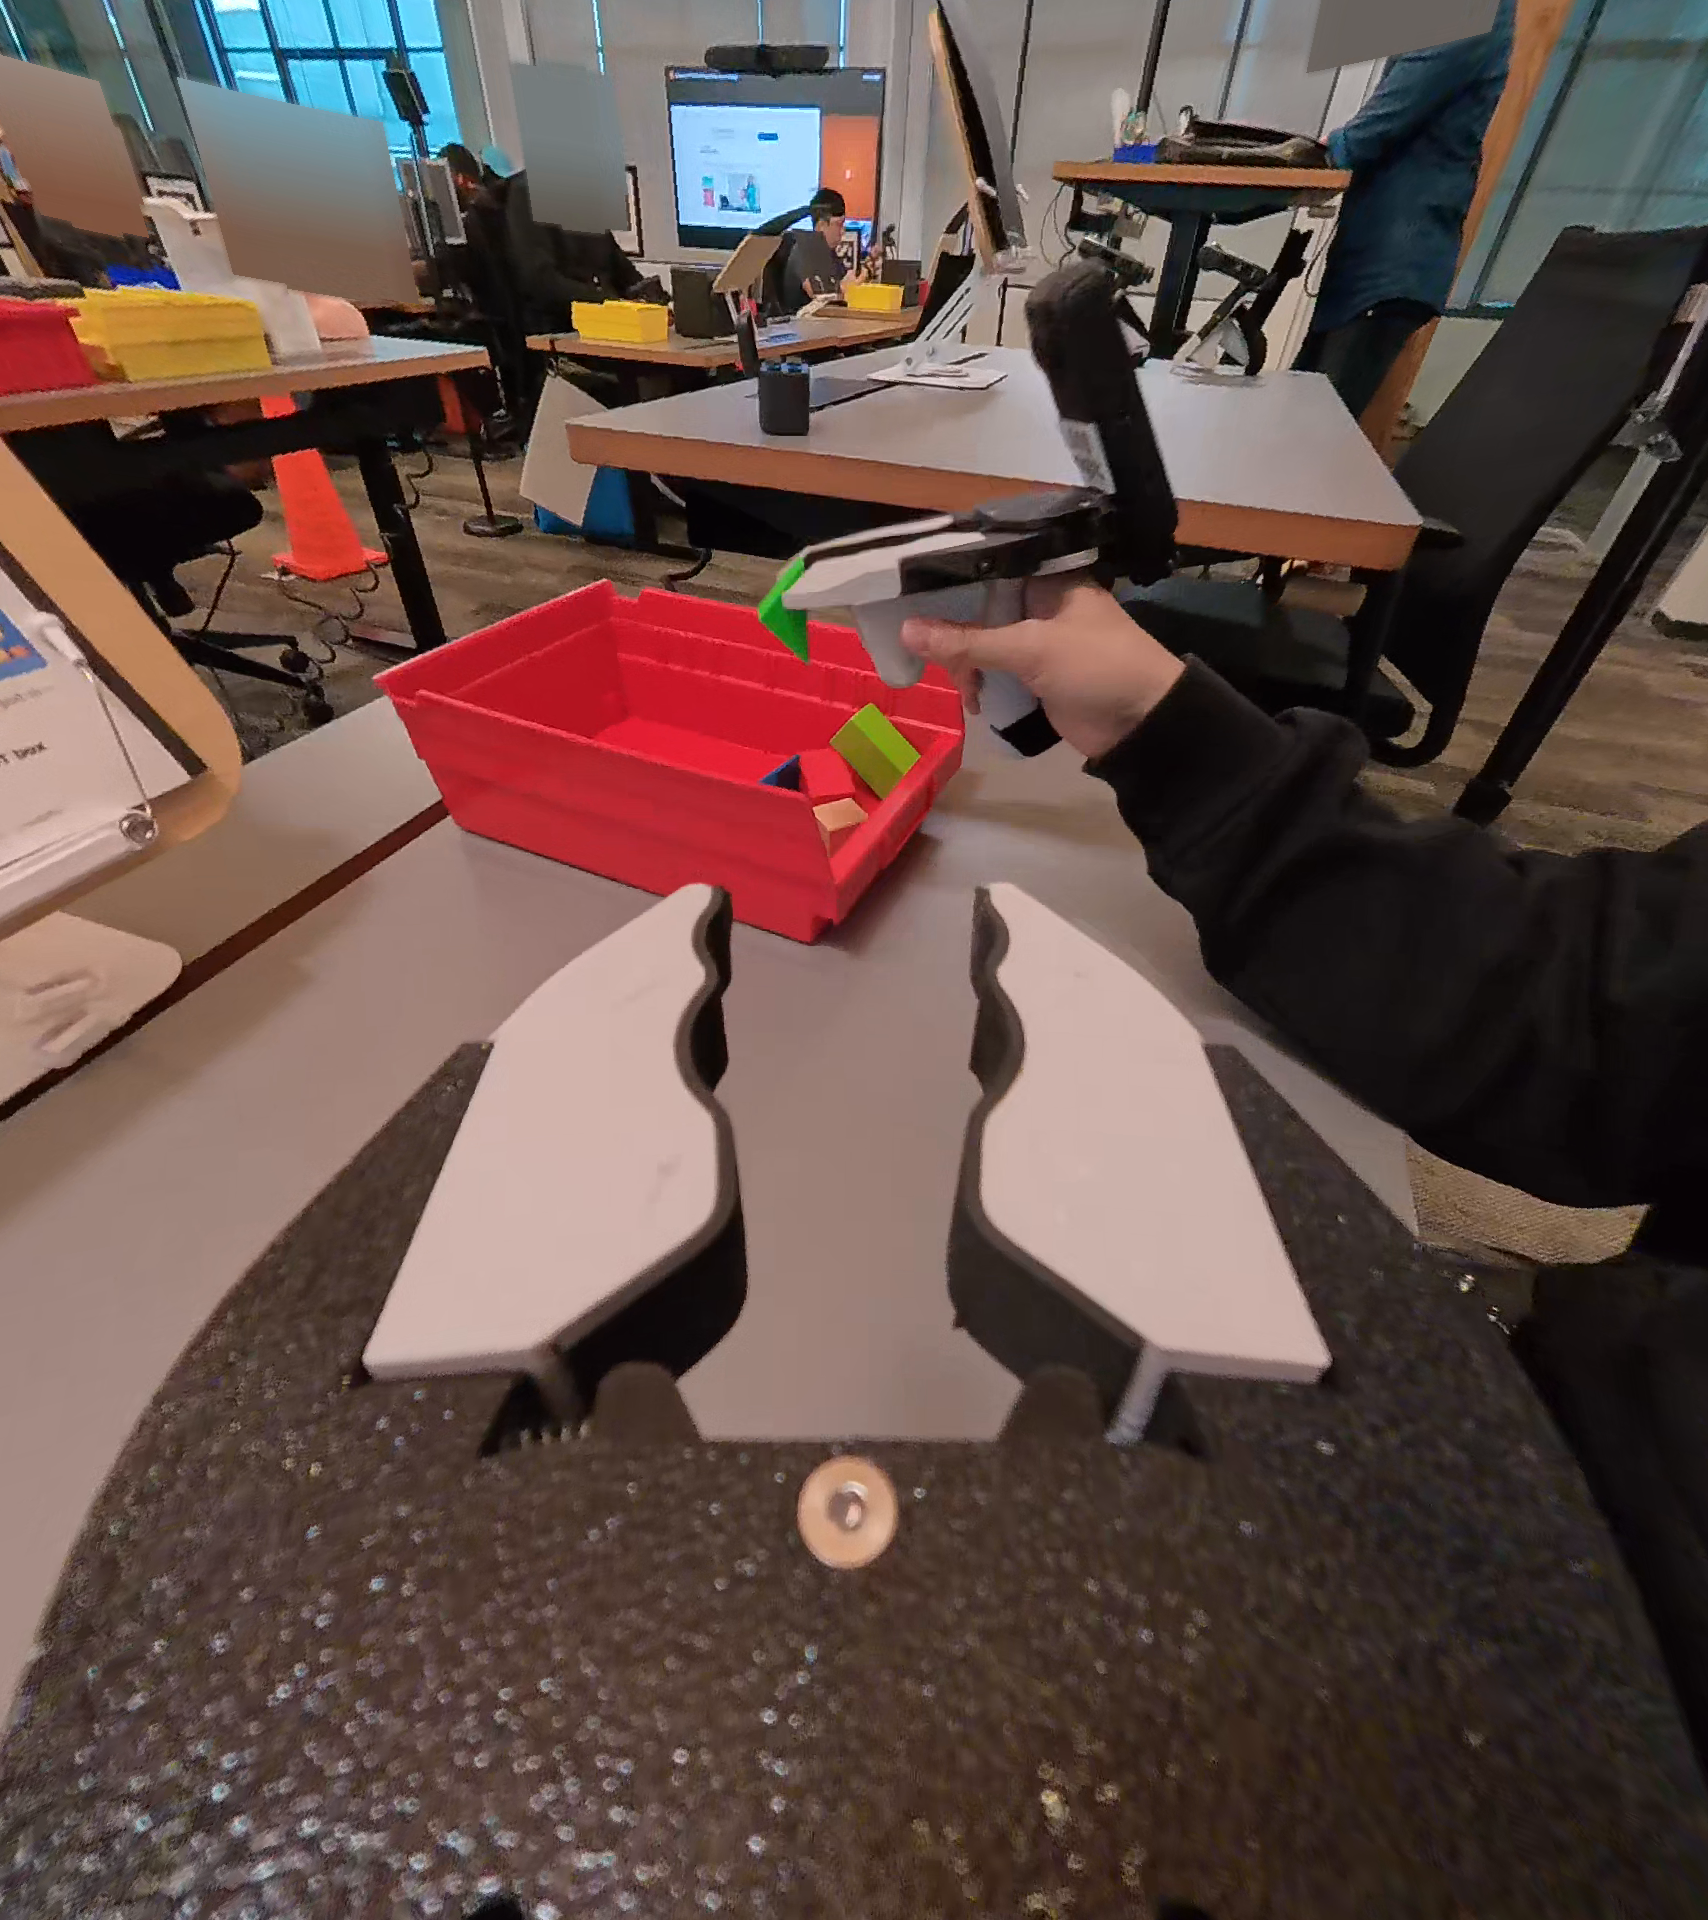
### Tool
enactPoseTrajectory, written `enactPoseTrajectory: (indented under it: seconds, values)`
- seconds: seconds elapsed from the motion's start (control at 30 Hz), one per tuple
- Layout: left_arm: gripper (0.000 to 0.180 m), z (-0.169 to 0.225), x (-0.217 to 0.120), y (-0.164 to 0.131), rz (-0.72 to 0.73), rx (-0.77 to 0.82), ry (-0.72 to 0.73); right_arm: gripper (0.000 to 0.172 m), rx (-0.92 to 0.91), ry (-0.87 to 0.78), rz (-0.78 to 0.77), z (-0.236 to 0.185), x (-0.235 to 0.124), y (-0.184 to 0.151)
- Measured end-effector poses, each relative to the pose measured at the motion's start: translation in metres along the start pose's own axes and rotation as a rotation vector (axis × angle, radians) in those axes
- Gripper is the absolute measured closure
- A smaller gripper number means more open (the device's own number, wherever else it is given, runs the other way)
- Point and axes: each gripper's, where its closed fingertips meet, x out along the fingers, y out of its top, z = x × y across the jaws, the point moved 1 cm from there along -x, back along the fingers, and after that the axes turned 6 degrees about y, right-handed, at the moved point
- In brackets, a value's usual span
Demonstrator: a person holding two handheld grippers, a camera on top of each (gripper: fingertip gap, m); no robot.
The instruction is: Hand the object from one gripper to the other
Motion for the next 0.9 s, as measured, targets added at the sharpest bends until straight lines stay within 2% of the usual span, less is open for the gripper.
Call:
enactPoseTrajectory:
  seconds: [0.13,0.37,0.43,0.5,0.6,0.7,0.8,0.9]
  values:
    - [0.139,-0.003,0.001,-0.009,-0.011,-0.043,-0.005,0.14,0.136,-0.092,-0.145,0.049,-0.012,-0.049]
    - [0.141,-0.005,0.006,-0.017,-0.039,-0.047,-0.009,0.139,0.127,-0.159,-0.299,0.062,-0.003,-0.086]
    - [0.141,-0.006,0.006,-0.019,-0.047,-0.041,-0.005,0.139,0.144,-0.147,-0.293,0.061,0.001,-0.089]
    - [0.141,-0.008,0.005,-0.021,-0.05,-0.045,0.002,0.138,0.162,-0.211,-0.247,0.071,0.0,-0.089]
    - [0.141,-0.011,0.001,-0.021,-0.036,-0.064,0.006,0.117,0.175,-0.244,-0.202,0.079,-0.002,-0.085]
    - [0.141,-0.017,-0.004,-0.022,-0.032,-0.081,0.024,0.115,0.186,-0.22,-0.189,0.075,-0.004,-0.08]
    - [0.141,-0.032,-0.015,-0.022,-0.039,-0.075,0.109,0.114,0.18,-0.198,-0.149,0.069,-0.004,-0.068]
    - [0.141,-0.068,-0.041,-0.014,-0.044,-0.071,0.297,0.114,0.169,-0.169,-0.093,0.06,-0.004,-0.052]
